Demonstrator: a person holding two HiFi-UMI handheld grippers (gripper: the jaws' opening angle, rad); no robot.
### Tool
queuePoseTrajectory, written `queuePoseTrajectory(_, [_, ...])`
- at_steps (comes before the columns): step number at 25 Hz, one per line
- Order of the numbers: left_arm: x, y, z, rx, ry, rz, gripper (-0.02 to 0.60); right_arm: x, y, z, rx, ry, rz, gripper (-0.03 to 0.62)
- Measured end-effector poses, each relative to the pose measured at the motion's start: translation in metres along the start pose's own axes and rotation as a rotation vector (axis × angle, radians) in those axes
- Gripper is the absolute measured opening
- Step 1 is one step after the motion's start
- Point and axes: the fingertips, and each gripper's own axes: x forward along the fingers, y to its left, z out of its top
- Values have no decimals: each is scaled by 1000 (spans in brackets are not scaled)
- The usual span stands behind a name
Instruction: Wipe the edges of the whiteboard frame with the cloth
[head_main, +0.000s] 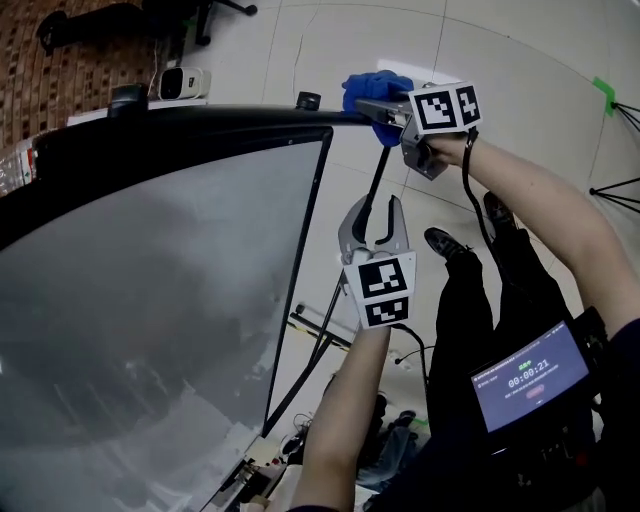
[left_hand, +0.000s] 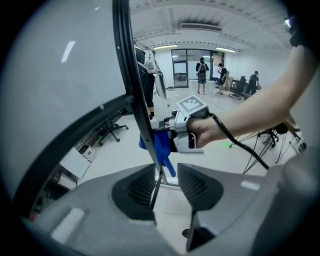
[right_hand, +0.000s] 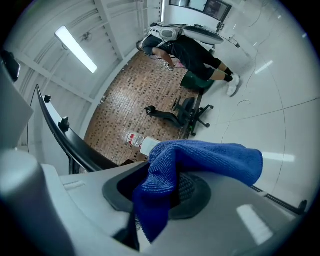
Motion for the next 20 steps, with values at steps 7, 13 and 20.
queuePoseTrajectory(7, [34,-1,-38,10,31,-44,138,3,-17,-9,31,2,45,110])
queuePoseTrajectory(13, [79,-10,-50,48,31,-52,138,2,-57,-24,70,35,62,110])
queuePoseTrajectory(20, [116,-12,-73,90,90,-64,138,2,-82,-41,107,11,47,110])
